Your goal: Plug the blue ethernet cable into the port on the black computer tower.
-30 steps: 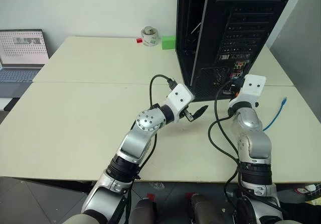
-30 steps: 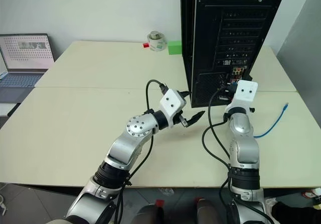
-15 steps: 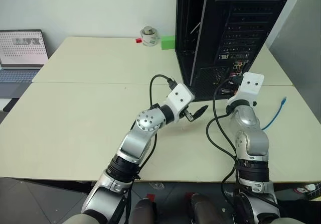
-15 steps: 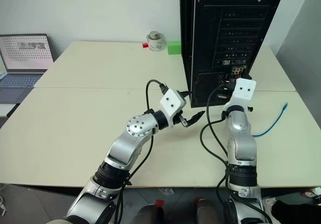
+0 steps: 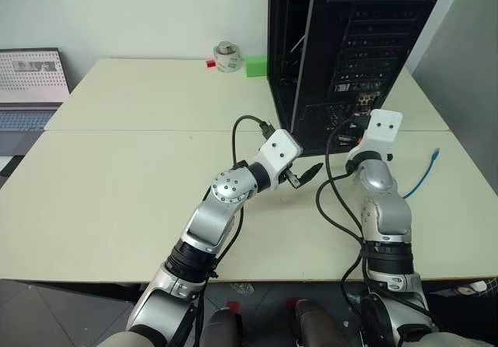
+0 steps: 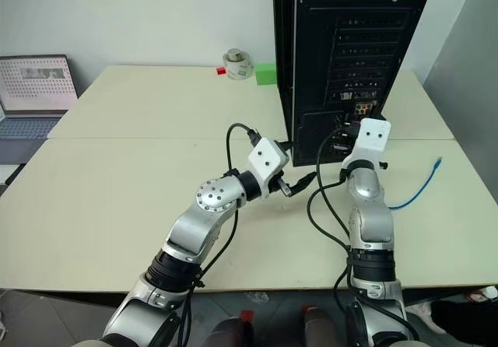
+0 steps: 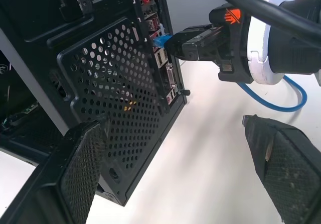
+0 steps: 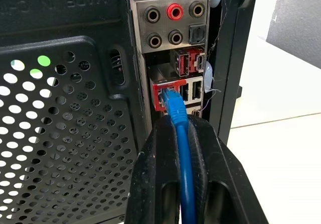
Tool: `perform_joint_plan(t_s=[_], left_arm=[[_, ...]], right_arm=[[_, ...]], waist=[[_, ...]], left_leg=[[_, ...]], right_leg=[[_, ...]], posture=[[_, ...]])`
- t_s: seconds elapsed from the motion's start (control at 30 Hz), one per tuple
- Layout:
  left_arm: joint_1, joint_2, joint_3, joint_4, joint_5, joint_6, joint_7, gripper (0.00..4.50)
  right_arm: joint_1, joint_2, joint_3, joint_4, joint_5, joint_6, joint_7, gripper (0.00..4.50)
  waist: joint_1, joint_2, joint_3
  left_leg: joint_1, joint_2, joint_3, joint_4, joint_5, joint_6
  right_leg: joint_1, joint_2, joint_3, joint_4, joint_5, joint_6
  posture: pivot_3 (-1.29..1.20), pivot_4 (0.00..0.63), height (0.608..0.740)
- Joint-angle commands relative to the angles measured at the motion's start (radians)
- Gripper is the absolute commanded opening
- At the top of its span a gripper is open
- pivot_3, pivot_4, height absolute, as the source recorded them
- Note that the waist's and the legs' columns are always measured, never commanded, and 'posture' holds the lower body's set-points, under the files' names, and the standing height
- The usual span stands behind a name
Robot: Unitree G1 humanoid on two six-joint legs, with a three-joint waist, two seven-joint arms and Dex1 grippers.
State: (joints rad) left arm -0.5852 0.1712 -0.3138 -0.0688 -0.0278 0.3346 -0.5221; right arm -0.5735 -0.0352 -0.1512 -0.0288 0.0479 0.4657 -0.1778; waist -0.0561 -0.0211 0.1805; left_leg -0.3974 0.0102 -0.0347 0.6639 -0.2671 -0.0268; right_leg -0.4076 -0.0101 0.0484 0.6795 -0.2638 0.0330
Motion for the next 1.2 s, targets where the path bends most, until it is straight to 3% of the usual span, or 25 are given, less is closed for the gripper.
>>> perform_joint_plan(t_s=[0.03, 0.43, 0.5, 0.53, 0.67, 0.87, 1.1, 1.2], left_arm=[[-0.01, -0.009, 0.011, -0.022, 0.002, -0.024, 0.004, 4.46], [-0.012, -0.009, 0.012, -0.017, 0.002, -0.028, 0.005, 4.46], [-0.012, -0.006, 0.015, -0.015, 0.001, -0.03, 0.004, 4.5], [-0.013, -0.004, 0.017, -0.012, 0.001, -0.031, 0.003, 4.5], [-0.024, 0.006, 0.03, 0.004, -0.001, -0.039, -0.001, 4.5], [-0.036, 0.023, 0.055, 0.023, -0.01, -0.046, -0.01, 4.5], [-0.036, 0.064, 0.113, -0.007, -0.066, 0.029, -0.053, 4.5], [-0.035, 0.108, 0.149, -0.03, -0.098, 0.064, -0.086, 4.5]], right_arm=[[-0.038, 0.003, 0.024, 0.002, -0.005, -0.024, 0.013, 0.0], [-0.036, -0.018, 0.023, 0.016, 0.018, -0.029, 0.063, 0.0], [-0.027, -0.024, 0.015, 0.007, 0.027, -0.018, 0.075, 0.68], [-0.021, -0.031, 0.013, 0.001, 0.031, -0.012, 0.083, 0.75], [0.003, -0.06, 0.006, -0.03, 0.04, 0.012, 0.117, 1.75], [0.064, -0.12, -0.008, -0.131, 0.067, 0.066, 0.182, 2.92], [0.175, -0.259, -0.043, -0.317, 0.19, 0.157, 0.369, 4.4], [0.239, -0.359, -0.079, -0.385, 0.275, 0.171, 0.506, 4.48]], waist=[[-0.001, 0.0, 0.0], [-0.004, 0.0, 0.0], [-0.005, 0.0, 0.0], [-0.005, 0.0, 0.0], [0.0, 0.0, 0.0], [0.01, 0.0, 0.0], [0.017, 0.0, 0.0], [0.016, 0.0, 0.0]], left_leg=[[0.0, 0.0, 0.0, 0.0, 0.0, 0.0], [0.001, 0.001, 0.002, 0.0, 0.0, 0.0], [0.001, 0.001, 0.003, 0.0, 0.0, 0.0], [0.002, 0.001, 0.003, 0.0, 0.0, 0.0], [0.001, 0.001, 0.003, -0.001, 0.0, 0.0], [-0.001, 0.0, 0.002, -0.001, 0.0, 0.0], [-0.002, -0.001, 0.0, -0.001, 0.0, 0.0], [-0.002, -0.001, 0.0, -0.001, 0.0, 0.0]], right_leg=[[0.0, 0.0, 0.0, 0.0, 0.0, 0.0], [0.0, 0.001, 0.002, 0.0, 0.0, 0.0], [0.0, 0.001, 0.003, 0.0, 0.0, 0.0], [0.0, 0.002, 0.003, 0.0, 0.0, 0.0], [-0.001, 0.002, 0.003, 0.0, 0.0, 0.0], [-0.001, 0.0, 0.002, -0.001, 0.0, 0.0], [-0.001, 0.0, 0.0, -0.001, 0.0, 0.0], [-0.001, 0.0, -0.001, -0.001, 0.0, 0.0]], posture=[[0.0, 0.15, 0.74], [0.0, 0.15, 0.74], [0.0, 0.15, 0.74], [0.0, 0.15, 0.74], [0.0, 0.15, 0.74], [0.0, 0.15, 0.74], [0.0, 0.15, 0.74], [0.0, 0.15, 0.74]])
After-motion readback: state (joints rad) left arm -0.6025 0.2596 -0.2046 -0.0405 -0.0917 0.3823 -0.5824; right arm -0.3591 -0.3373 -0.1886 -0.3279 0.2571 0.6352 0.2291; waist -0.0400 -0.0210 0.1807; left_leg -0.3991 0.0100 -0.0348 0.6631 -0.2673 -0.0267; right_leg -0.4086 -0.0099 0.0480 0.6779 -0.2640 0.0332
